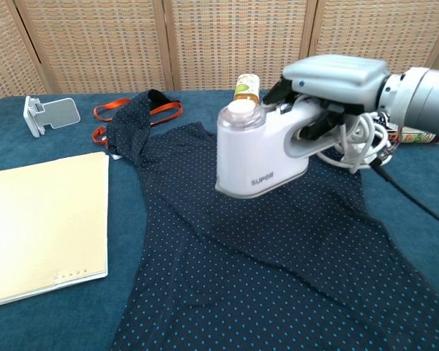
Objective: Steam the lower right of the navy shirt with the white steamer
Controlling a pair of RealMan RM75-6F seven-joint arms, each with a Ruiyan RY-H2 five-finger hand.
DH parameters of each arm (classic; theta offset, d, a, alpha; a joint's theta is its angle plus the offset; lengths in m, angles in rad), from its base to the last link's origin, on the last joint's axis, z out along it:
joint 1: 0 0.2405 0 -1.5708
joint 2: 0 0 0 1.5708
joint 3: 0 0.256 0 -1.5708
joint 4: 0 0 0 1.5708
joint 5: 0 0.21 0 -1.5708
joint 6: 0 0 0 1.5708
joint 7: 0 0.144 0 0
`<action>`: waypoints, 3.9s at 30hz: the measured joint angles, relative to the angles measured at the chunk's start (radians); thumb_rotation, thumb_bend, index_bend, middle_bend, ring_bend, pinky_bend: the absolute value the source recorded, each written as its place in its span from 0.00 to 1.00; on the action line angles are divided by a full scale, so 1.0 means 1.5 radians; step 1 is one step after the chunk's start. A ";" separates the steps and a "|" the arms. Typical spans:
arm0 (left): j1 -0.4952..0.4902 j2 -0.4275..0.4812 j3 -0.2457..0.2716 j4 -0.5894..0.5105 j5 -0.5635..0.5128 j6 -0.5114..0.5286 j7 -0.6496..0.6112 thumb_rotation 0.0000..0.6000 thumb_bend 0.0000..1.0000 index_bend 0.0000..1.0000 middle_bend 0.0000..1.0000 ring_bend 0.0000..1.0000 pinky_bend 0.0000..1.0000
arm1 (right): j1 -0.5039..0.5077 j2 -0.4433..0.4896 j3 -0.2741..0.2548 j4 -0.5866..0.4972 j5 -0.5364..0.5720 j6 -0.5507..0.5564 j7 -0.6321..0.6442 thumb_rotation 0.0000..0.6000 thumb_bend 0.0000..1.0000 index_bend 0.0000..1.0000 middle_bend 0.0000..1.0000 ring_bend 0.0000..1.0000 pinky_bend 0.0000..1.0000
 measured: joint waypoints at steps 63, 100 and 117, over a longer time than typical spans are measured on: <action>-0.003 -0.011 0.012 -0.019 0.013 0.000 0.035 1.00 0.00 0.00 0.00 0.00 0.00 | -0.095 -0.201 -0.195 0.477 -0.134 0.175 0.260 1.00 1.00 0.74 0.61 0.69 1.00; -0.007 -0.013 0.012 -0.016 0.008 -0.007 0.035 1.00 0.00 0.00 0.00 0.00 0.00 | -0.092 -0.202 -0.214 0.494 -0.185 0.245 0.164 1.00 1.00 0.75 0.61 0.69 1.00; -0.006 -0.019 0.015 -0.023 0.013 -0.005 0.051 1.00 0.00 0.00 0.00 0.00 0.00 | -0.140 -0.245 -0.199 0.617 -0.131 0.233 0.272 1.00 1.00 0.75 0.61 0.69 1.00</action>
